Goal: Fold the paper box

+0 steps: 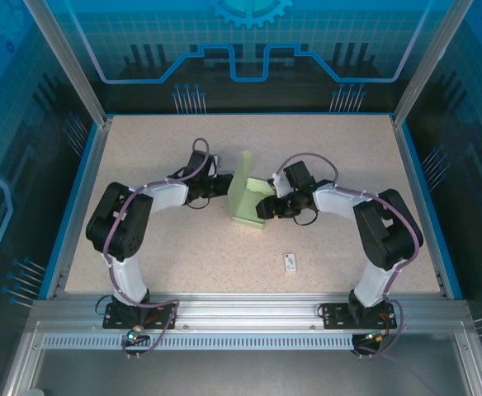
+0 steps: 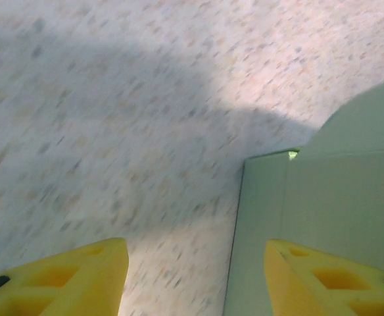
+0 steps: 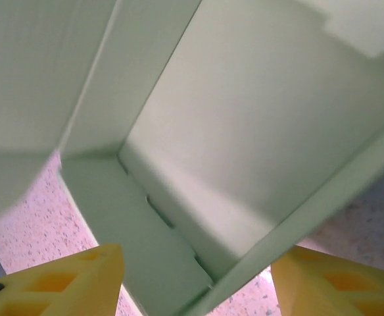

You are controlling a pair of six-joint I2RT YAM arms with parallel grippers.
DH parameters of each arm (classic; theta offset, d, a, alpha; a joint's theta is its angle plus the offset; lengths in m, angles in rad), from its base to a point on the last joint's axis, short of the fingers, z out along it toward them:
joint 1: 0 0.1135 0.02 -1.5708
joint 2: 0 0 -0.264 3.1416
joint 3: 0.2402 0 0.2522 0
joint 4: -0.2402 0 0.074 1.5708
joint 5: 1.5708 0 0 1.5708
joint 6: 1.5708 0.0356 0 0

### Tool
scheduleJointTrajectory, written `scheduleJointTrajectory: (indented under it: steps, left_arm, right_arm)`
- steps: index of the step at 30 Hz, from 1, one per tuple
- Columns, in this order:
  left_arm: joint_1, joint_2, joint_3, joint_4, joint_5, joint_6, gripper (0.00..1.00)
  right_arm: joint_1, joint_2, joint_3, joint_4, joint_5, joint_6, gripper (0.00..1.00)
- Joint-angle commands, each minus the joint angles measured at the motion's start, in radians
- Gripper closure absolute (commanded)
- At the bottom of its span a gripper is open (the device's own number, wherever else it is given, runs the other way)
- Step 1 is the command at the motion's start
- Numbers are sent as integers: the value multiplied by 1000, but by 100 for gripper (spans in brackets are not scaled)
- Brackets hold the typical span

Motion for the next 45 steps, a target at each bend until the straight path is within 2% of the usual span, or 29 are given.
scheduleJointTrajectory:
  steps: [1, 5, 10, 17, 22, 31, 38, 45]
  left_arm:
    - [-8, 68, 102, -40, 62, 43, 42]
    - [13, 123, 222, -108, 37, 96, 41]
    - [68, 105, 269, -138, -6, 137, 39]
    - [112, -5, 204, -127, -59, 160, 37]
    - [127, -101, 115, -95, -69, 152, 36]
    - [127, -241, -21, -56, -41, 132, 36]
    - [127, -281, -45, -46, -8, 115, 36]
    - [127, -295, -54, -51, -12, 123, 36]
  right_arm:
    - [52, -35, -41, 81, -14, 61, 38]
    - [92, -71, -63, 108, 20, 80, 37]
    - [60, -174, -83, 43, 160, 8, 35]
    - [28, -229, 20, -118, 420, -274, 35]
    - [-37, -158, 130, -178, 381, -459, 37]
    - [-43, 67, 344, -319, 409, -689, 46]
    - [-31, 187, 433, -394, 430, -761, 56]
    - [-22, 237, 459, -406, 433, -771, 66]
